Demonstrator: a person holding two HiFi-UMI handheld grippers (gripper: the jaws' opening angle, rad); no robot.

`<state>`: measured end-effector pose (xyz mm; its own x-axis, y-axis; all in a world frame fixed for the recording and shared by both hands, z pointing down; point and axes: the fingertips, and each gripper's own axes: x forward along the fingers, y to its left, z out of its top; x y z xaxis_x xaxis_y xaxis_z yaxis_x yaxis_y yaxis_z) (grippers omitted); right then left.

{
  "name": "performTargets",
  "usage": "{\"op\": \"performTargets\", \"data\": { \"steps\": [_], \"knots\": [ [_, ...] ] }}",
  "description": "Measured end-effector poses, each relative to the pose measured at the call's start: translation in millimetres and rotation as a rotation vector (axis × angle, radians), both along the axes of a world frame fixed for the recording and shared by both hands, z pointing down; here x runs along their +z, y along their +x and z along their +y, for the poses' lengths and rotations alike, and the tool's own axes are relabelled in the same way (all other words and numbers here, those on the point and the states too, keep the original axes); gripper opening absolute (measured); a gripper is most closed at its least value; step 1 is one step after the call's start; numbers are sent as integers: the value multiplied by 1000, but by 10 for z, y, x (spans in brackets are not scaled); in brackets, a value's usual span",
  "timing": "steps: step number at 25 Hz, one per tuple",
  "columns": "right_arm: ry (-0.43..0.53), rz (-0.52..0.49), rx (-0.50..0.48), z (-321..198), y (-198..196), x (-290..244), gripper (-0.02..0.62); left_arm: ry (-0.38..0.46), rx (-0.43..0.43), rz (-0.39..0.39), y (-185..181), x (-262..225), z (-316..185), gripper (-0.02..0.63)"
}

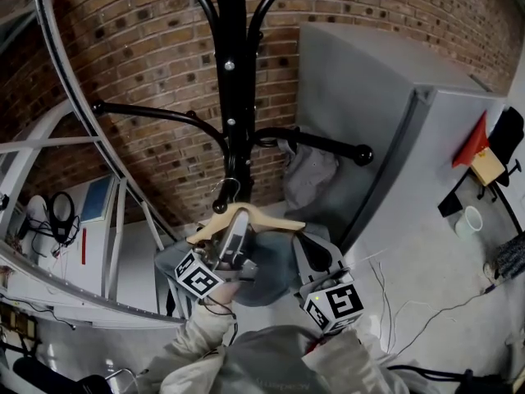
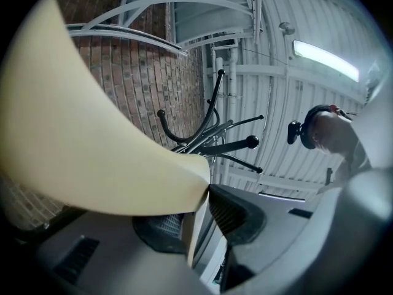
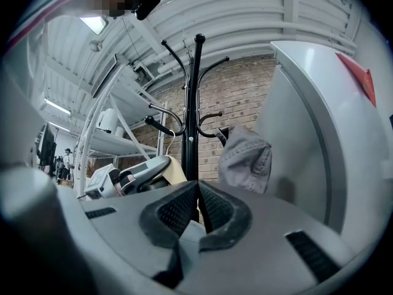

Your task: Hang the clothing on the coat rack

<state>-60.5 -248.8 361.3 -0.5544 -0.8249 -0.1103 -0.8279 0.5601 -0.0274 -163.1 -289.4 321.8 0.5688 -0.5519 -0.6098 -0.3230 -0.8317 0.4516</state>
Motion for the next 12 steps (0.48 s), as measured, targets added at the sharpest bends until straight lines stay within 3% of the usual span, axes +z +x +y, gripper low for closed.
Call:
{"op": "performTargets", "data": {
  "steps": [12],
  "knots": [
    [-16, -11, -40, 111, -88, 59, 25, -97, -54, -60, -50, 285, 68, 103]
  ]
}}
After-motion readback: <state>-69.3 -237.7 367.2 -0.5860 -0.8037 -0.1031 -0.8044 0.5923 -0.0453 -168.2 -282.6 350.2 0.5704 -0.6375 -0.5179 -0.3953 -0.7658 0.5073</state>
